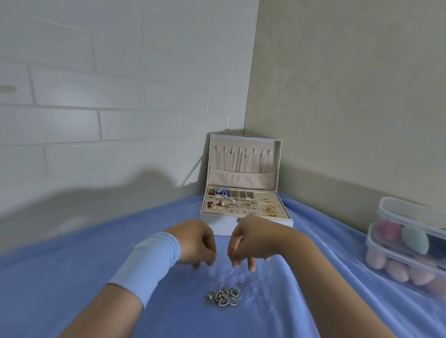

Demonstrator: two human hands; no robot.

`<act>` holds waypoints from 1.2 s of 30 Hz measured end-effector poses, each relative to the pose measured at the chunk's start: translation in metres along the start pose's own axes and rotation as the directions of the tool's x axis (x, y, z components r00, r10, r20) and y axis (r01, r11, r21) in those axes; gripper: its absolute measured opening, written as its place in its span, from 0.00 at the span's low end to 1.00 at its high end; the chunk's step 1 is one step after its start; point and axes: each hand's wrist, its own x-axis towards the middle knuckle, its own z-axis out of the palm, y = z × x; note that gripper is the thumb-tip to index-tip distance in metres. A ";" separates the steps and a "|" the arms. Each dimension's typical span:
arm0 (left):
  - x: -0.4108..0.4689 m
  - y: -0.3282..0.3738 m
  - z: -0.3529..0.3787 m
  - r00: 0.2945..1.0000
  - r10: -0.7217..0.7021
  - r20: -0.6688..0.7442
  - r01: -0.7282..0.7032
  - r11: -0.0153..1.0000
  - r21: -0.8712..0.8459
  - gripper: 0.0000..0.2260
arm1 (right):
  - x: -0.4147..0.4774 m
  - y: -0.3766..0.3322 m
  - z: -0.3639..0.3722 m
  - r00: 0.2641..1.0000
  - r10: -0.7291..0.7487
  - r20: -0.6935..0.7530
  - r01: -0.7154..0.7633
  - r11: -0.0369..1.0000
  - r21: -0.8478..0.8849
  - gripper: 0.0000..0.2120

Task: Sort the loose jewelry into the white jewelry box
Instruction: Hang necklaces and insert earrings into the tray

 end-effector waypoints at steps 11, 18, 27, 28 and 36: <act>0.053 0.001 -0.048 0.953 0.066 -0.297 -0.124 0.975 -0.184 0.04 | 0.047 0.014 -0.029 0.945 -0.022 -0.326 0.128 0.944 0.306 0.04; 0.092 -0.006 -0.069 0.902 0.018 -0.431 -0.182 0.921 -0.344 0.05 | 0.086 0.024 -0.054 0.862 0.043 -0.506 0.196 0.891 0.410 0.04; 0.125 -0.036 -0.065 0.895 -0.074 -0.439 -0.116 0.914 -0.390 0.06 | 0.142 0.023 -0.063 0.807 -0.018 -0.590 0.182 0.959 0.219 0.06; 0.126 -0.039 -0.064 0.898 -0.086 -0.431 -0.102 0.913 -0.395 0.06 | 0.148 0.021 -0.062 0.807 -0.030 -0.590 0.175 0.966 0.191 0.04; 0.129 -0.059 -0.064 0.884 -0.107 -0.455 -0.111 0.898 -0.425 0.08 | 0.168 0.008 -0.041 0.805 -0.165 -0.569 0.083 0.982 -0.168 0.06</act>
